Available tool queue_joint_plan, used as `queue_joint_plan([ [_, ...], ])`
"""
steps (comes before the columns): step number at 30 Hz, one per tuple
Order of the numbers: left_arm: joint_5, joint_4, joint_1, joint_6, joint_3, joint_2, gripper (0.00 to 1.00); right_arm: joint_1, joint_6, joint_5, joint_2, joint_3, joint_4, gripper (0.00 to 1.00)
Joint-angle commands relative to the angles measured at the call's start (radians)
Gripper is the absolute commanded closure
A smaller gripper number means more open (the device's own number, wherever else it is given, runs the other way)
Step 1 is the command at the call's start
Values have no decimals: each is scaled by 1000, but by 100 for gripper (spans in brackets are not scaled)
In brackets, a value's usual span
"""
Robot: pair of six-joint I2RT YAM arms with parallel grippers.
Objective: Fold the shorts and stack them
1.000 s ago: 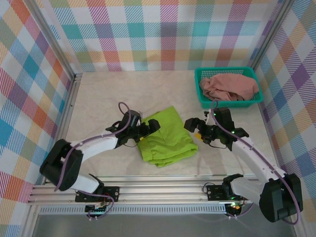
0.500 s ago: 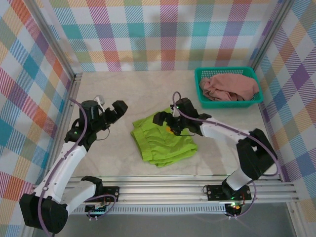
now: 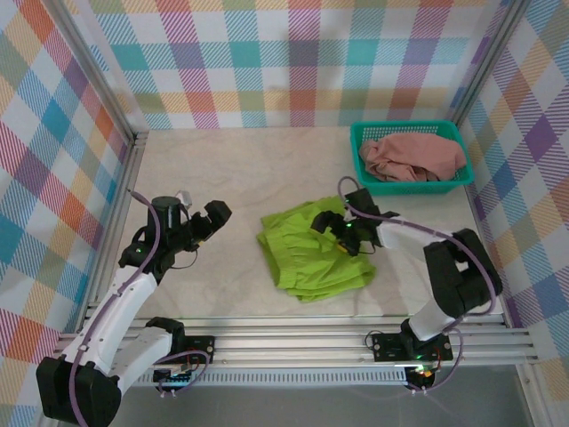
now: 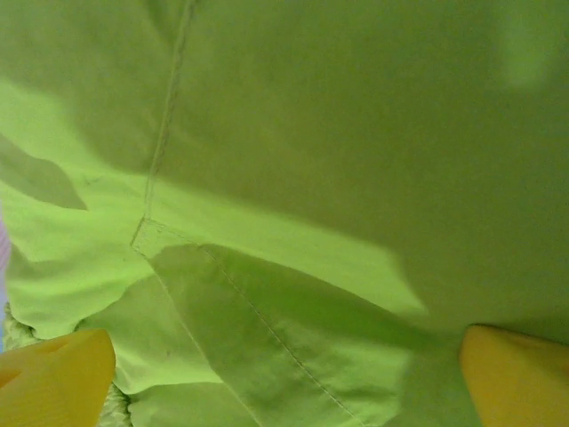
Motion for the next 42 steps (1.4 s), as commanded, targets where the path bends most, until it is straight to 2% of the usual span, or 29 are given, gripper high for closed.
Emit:
queue_joint_plan([
  [1,8,-4,9,-5,-13,-27,0,-104,-110,15,-96,-23,-139,1],
  [7,5,7,10,-16,-39,-46,0,-335,-179,-50,-201,-48,-232,1],
  [9,7,-2,9,-15,-36,-51,0,-364,-192,-42,-238,-31,-273,1],
  [11,9,-13,9,-10,-31,-63,0,-351,-208,-25,-293,-3,-314,1],
  [13,6,-26,10,-4,-24,-79,0,-293,-218,35,-352,46,-379,0],
  [17,-4,-35,11,-7,-24,-98,0,-50,-292,324,-374,187,-540,1],
  [23,-39,-67,12,-4,-22,-123,0,268,-308,580,-169,368,-691,2],
  [27,-84,-93,12,-14,-29,-147,0,417,-319,627,9,481,-717,7],
  [33,-98,-92,13,-32,-52,-166,0,507,-325,616,227,614,-723,20],
  [42,-109,-101,14,-41,-58,-183,0,472,-320,559,404,646,-738,42],
])
